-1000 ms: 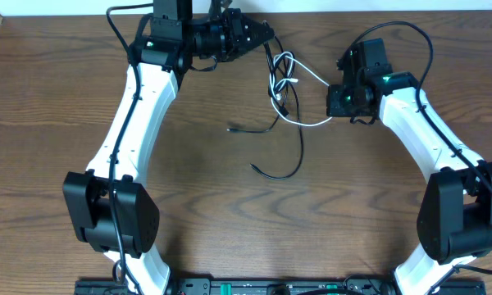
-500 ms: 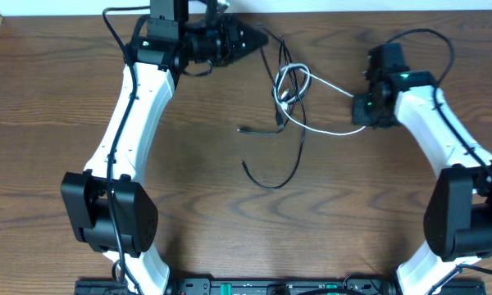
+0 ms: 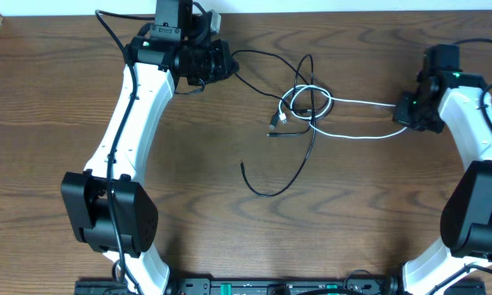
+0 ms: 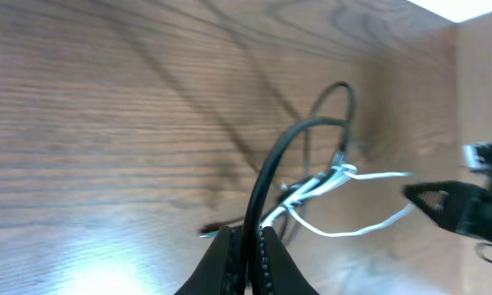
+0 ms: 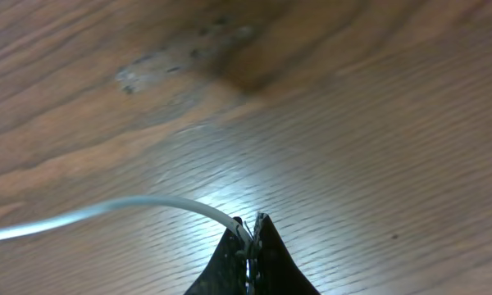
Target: Untangle cables
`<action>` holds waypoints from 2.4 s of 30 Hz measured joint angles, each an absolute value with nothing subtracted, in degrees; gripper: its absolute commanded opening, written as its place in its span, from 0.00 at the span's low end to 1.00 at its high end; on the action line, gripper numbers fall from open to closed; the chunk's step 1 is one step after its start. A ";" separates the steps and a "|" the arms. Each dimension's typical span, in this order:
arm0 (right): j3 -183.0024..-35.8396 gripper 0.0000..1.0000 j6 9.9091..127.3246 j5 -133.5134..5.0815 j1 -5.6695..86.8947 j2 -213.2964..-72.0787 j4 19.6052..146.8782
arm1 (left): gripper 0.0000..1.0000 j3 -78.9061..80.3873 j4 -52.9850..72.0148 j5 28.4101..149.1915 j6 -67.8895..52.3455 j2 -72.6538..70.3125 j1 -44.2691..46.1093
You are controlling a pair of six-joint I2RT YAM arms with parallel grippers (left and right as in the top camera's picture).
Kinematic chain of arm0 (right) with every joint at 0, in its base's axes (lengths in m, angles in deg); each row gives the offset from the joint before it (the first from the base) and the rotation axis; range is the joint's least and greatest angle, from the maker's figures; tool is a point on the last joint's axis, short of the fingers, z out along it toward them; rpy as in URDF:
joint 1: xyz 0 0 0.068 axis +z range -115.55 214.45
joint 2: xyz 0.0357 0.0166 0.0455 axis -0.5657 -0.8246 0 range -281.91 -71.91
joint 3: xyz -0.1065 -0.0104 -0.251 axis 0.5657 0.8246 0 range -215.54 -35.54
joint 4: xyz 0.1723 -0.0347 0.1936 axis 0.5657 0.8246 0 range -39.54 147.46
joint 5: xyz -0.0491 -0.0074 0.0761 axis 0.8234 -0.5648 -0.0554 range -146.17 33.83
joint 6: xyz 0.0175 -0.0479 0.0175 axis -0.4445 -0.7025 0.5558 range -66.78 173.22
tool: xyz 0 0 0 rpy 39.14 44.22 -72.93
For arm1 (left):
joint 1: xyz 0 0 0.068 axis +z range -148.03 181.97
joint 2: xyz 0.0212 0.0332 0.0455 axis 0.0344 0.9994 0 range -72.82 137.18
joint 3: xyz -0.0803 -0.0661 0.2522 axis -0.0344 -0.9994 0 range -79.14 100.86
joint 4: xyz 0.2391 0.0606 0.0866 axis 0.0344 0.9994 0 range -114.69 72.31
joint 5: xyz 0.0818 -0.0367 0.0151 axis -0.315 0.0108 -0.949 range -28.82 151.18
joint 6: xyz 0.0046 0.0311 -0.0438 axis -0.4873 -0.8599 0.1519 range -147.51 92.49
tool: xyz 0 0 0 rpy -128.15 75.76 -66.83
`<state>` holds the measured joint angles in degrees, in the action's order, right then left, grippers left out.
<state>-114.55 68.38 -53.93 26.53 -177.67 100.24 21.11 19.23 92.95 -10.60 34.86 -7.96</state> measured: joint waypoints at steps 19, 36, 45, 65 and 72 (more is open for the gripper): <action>-114.55 0.01 67.83 -60.49 14.22 -177.67 103.30 | 0.08 21.11 27.58 61.79 -15.59 34.86 -7.07; -114.55 0.32 64.55 -64.25 4.82 -177.67 102.07 | 0.07 21.11 29.55 62.29 -15.78 34.86 1.32; -114.77 0.48 54.48 -76.34 13.17 -177.67 100.19 | 0.34 21.11 29.52 74.16 -16.02 34.86 -1.25; -115.68 0.58 54.10 -80.14 16.80 -177.67 97.55 | 0.38 21.11 28.59 77.92 -1.88 45.77 -20.79; -115.68 0.63 54.26 -79.94 17.00 -177.67 97.55 | 0.27 21.11 27.21 78.51 12.39 50.42 -24.18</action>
